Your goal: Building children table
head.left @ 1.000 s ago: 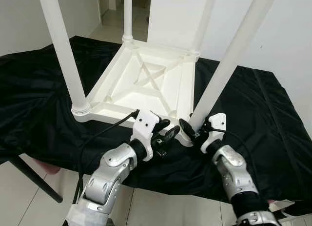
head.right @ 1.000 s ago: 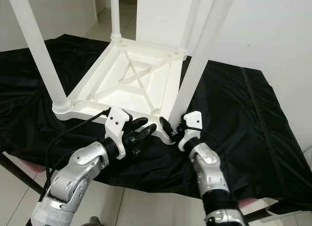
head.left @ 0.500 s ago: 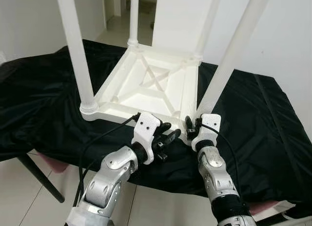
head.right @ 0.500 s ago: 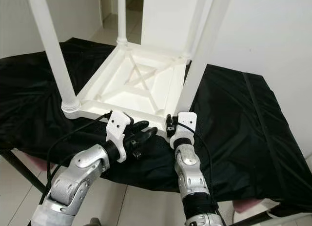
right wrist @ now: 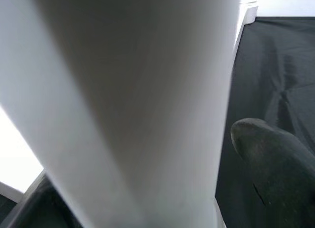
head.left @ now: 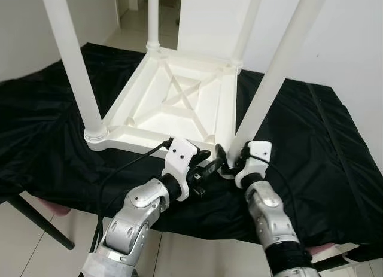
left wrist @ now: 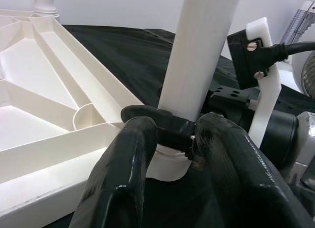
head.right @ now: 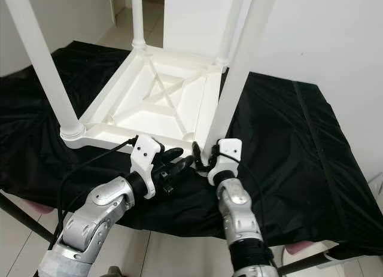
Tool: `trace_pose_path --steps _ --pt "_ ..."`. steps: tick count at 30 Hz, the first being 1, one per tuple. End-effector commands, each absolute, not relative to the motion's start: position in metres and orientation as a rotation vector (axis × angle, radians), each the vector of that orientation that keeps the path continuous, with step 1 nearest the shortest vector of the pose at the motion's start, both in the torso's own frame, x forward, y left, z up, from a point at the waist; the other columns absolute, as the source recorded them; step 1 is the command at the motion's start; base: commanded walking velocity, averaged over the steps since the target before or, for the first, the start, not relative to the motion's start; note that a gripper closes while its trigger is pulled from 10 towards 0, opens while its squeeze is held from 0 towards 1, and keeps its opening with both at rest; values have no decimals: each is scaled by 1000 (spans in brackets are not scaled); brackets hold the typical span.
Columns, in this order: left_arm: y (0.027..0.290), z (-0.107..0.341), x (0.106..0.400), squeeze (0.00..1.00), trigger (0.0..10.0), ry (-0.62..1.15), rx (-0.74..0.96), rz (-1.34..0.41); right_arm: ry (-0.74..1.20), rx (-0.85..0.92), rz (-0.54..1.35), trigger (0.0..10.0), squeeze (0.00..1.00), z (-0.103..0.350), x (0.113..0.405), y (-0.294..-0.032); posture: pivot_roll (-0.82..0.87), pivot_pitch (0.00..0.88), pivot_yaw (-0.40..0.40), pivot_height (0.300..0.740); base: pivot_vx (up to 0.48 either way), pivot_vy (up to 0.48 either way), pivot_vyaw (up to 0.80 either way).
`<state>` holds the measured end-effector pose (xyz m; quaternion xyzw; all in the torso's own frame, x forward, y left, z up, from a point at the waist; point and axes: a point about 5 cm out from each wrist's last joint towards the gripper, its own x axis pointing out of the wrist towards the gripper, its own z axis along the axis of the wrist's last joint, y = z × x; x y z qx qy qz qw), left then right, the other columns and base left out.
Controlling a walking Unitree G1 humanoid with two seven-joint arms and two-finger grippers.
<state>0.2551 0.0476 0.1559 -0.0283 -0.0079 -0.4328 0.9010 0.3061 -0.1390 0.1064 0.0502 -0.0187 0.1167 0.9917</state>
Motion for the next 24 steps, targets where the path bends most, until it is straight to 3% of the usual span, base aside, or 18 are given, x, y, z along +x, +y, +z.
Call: trace_pose_path --steps 1,6,7,15,16,24 --pt "47 155 253 0 10000 -7 -61 -902 -27 100 258 10000 1000 108 308 -142 123 10 -74 740 0 0 0" --pt "48 155 253 0 10000 -7 -60 -900 -12 33 433 10000 1000 111 309 -155 124 14 -72 740 0 0 0" --pt "48 155 253 0 10000 -7 -59 -899 -6 11 508 10000 0 113 309 -157 126 16 -70 740 0 0 0" --pt "50 156 254 0 10000 -5 -57 -890 -1 -83 767 10000 0 118 308 -156 134 24 -69 740 0 0 0" --pt "51 156 254 0 10000 -4 -57 -887 18 -98 814 0 0 117 308 -157 142 26 -71 740 0 0 0" --pt "53 155 253 0 10000 0 -48 -879 59 -145 874 0 0 113 310 -162 155 29 -78 740 0 0 0"
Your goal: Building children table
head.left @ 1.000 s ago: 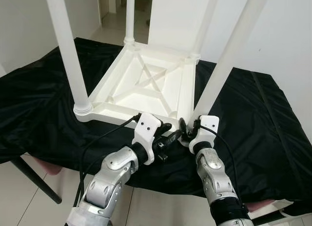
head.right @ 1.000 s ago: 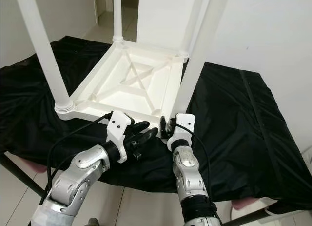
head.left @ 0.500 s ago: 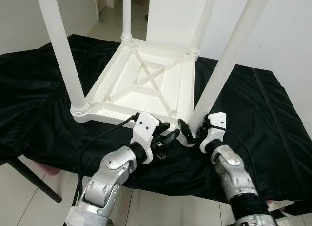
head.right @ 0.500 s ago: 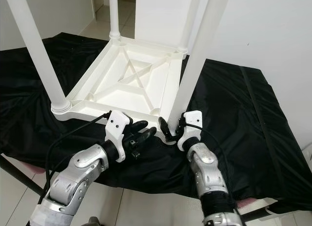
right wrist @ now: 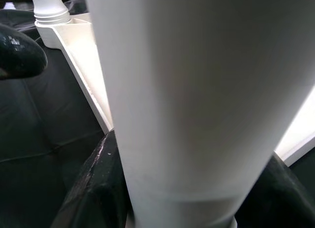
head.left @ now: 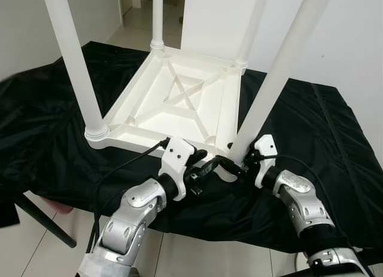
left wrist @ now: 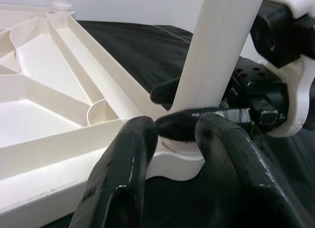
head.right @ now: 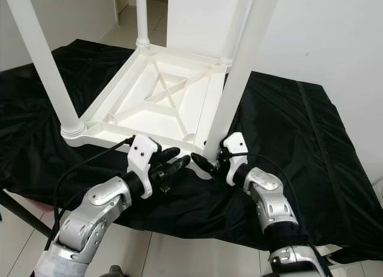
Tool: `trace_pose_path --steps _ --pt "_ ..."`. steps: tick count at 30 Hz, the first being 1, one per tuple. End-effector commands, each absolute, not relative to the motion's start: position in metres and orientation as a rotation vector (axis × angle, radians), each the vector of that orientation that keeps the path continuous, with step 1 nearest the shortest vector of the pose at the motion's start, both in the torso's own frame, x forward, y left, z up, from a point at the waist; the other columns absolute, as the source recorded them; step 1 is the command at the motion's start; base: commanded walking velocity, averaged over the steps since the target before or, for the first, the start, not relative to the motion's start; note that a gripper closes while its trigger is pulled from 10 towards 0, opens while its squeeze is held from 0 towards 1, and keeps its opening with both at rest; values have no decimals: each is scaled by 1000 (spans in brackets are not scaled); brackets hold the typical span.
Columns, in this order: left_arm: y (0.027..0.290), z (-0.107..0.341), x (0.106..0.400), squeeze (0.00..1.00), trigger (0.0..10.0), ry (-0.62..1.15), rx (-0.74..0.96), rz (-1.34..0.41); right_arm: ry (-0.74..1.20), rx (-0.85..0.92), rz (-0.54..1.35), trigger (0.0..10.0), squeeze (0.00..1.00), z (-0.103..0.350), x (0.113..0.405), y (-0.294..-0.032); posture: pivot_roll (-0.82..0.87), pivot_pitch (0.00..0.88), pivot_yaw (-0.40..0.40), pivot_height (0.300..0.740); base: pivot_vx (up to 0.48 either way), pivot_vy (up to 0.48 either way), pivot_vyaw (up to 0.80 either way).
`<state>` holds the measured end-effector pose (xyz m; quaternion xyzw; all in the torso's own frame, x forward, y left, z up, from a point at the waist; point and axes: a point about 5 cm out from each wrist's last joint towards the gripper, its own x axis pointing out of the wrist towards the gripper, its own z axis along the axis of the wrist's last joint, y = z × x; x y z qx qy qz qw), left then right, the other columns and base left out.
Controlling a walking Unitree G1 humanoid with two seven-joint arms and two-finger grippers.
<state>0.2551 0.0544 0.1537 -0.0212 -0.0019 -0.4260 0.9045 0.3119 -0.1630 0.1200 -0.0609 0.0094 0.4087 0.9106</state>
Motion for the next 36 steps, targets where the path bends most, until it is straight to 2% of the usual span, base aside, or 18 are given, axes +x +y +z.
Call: trace_pose_path --steps 1,5,11,17,22,23,25,29,30,36 --pt "53 155 253 0 10000 1 -46 -875 63 -147 871 0 0 113 310 -163 159 30 -81 740 0 0 0" --pt "54 154 252 0 10000 2 -45 -868 62 -143 845 0 0 111 313 -166 161 28 -85 740 0 0 0" --pt "54 154 251 0 10000 1 -51 -862 27 -104 621 0 0 107 317 -161 155 28 -86 740 0 0 0" --pt "53 154 251 0 10000 2 -53 -868 12 -86 538 0 0 103 312 -153 150 30 -80 740 0 0 0" --pt "53 154 251 0 10000 8 -53 -877 33 -37 281 0 0 100 309 -157 139 34 -73 740 0 0 0" --pt "53 154 251 0 10000 8 -53 -877 33 -37 281 0 0 100 309 -157 139 34 -73 740 0 0 0" --pt "52 154 251 0 10000 9 -55 -884 26 -59 54 0 0 100 304 -169 137 31 -78 740 0 0 0" --pt "51 154 251 0 10000 9 -56 -886 18 -67 10 0 0 101 303 -171 137 31 -78 740 0 0 0" --pt "50 153 250 0 10000 9 -58 -887 24 -46 -97 0 0 100 299 -175 140 28 -88 740 0 0 0" --pt "50 152 249 0 10000 10 -61 -886 54 -16 -211 0 0 95 294 -172 145 23 -92 740 0 0 0"
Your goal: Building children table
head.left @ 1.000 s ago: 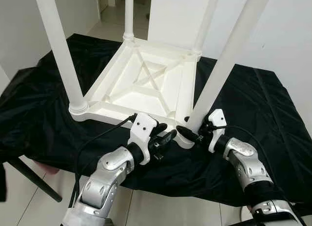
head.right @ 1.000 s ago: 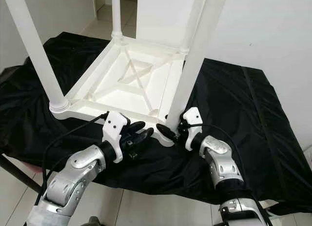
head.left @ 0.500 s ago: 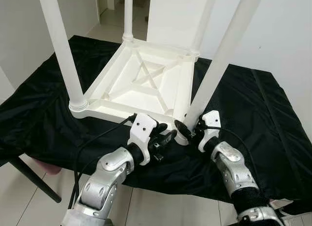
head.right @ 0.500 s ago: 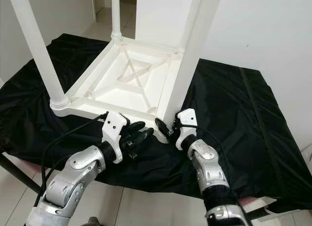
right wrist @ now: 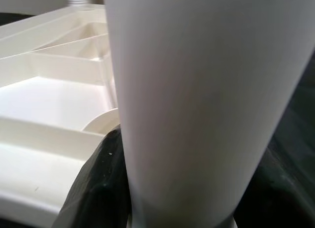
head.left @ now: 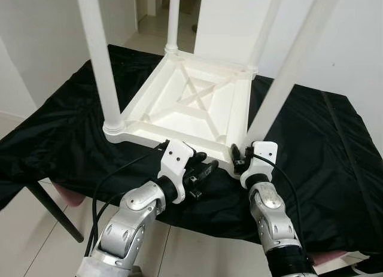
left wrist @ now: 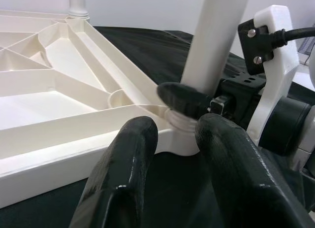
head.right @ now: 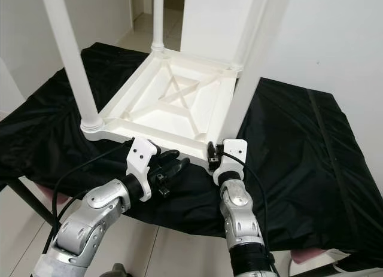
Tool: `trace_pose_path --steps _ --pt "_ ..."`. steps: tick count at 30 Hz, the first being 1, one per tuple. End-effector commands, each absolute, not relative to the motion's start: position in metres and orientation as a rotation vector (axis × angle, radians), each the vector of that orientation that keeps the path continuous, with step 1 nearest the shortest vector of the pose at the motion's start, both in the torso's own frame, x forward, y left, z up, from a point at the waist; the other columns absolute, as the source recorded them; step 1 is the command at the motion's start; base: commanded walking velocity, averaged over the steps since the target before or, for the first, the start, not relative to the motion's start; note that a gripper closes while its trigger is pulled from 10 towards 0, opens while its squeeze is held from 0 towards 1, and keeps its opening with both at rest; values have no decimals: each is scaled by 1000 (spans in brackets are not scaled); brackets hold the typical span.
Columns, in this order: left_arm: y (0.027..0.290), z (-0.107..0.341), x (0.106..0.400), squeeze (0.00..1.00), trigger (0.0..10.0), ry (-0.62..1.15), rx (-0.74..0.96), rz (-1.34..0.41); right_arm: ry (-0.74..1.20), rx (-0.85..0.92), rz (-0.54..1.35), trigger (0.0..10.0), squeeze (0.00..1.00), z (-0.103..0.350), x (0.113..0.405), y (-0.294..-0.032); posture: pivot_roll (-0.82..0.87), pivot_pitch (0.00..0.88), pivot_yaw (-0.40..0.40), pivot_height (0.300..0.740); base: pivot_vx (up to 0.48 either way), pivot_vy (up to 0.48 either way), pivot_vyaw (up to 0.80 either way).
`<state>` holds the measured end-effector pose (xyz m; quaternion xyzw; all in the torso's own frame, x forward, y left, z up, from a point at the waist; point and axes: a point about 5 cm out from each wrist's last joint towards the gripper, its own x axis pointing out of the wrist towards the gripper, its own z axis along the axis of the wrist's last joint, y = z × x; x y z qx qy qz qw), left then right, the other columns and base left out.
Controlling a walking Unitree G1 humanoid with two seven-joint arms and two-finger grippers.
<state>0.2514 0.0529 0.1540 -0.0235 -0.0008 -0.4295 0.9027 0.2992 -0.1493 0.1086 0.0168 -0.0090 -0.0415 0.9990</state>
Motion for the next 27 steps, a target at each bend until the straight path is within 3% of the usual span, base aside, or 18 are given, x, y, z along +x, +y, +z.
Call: trace_pose_path --steps 1,7,8,10,11,12,13,20,22,26,27 --pt "50 152 249 0 10000 10 -62 -887 54 5 -213 0 0 96 295 -172 145 20 -90 740 0 0 0" --pt "49 152 250 0 10000 9 -54 -895 13 77 -153 0 0 105 302 -171 143 7 -85 740 0 0 0" --pt "49 152 250 0 10000 8 -52 -896 7 77 -144 10000 0 108 304 -171 144 1 -86 740 0 0 0" --pt "49 153 250 0 10000 6 -52 -897 5 77 -138 10000 0 109 306 -172 144 1 -86 740 0 0 0" --pt "49 153 251 0 10000 5 -51 -897 -1 64 -135 10000 220 111 307 -173 145 0 -85 740 0 0 0" --pt "49 153 251 0 10000 5 -51 -897 -1 64 -135 10000 220 111 307 -173 145 0 -85 740 0 0 0" --pt "49 153 251 0 10000 5 -51 -898 -12 60 -125 10000 1000 114 309 -174 146 0 -85 740 0 0 0" --pt "49 153 250 0 10000 5 -48 -902 -79 88 78 10000 1000 129 313 -169 148 0 -87 740 0 0 0" --pt "49 153 250 0 10000 6 -49 -901 -83 99 250 10000 1000 132 310 -163 148 0 -89 740 0 0 0" --pt "49 152 250 0 10000 5 -49 -900 -57 80 407 10000 1000 130 304 -161 147 0 -90 740 0 0 0" --pt "49 153 250 0 10000 5 -48 -900 -33 52 503 10000 0 127 300 -161 147 0 -90 740 0 0 0"
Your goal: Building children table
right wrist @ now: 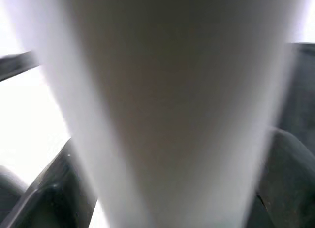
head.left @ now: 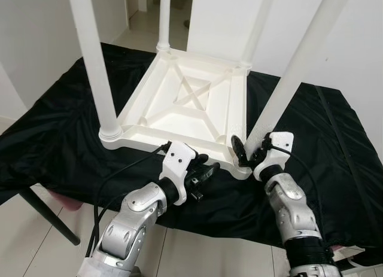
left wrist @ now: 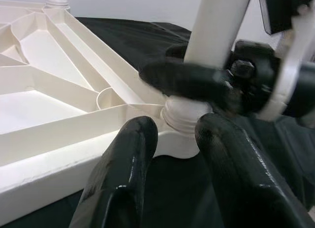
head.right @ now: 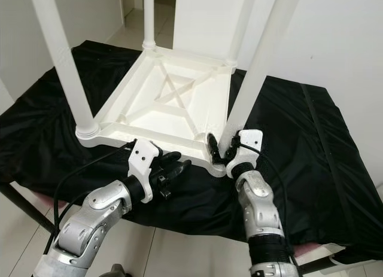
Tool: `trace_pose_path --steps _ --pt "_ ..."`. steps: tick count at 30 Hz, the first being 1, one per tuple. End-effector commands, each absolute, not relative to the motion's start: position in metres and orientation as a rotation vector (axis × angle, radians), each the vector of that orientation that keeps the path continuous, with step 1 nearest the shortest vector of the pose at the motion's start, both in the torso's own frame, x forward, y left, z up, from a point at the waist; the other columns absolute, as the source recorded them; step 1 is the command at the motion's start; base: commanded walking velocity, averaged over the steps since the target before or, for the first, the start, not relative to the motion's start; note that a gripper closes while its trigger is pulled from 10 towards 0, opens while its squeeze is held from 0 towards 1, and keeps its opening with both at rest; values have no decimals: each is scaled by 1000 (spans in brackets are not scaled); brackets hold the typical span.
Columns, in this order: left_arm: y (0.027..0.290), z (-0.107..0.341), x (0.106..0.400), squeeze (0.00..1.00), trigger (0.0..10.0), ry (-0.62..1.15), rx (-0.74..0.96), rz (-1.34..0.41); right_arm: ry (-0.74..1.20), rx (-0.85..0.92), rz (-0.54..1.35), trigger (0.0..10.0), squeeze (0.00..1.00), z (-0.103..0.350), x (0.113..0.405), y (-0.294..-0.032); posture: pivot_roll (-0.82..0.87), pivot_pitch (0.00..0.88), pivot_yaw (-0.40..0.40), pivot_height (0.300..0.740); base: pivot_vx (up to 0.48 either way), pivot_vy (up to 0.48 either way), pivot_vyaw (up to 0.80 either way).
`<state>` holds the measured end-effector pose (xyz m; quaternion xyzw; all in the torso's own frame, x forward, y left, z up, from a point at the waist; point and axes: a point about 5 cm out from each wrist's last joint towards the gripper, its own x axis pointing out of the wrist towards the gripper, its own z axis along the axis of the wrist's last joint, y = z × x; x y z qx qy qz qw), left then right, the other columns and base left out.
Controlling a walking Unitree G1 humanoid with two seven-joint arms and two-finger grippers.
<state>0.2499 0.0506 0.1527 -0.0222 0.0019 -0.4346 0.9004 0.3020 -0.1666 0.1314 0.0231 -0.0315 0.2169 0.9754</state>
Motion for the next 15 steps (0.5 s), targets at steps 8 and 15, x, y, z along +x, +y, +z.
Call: trace_pose_path --steps 8,15 --pt "49 152 249 0 10000 9 -47 -902 50 -82 705 10000 0 116 301 -180 151 0 -85 740 0 0 0" --pt "50 151 250 0 10000 9 -46 -897 45 -154 749 0 0 120 319 -186 159 0 -88 740 0 0 0"
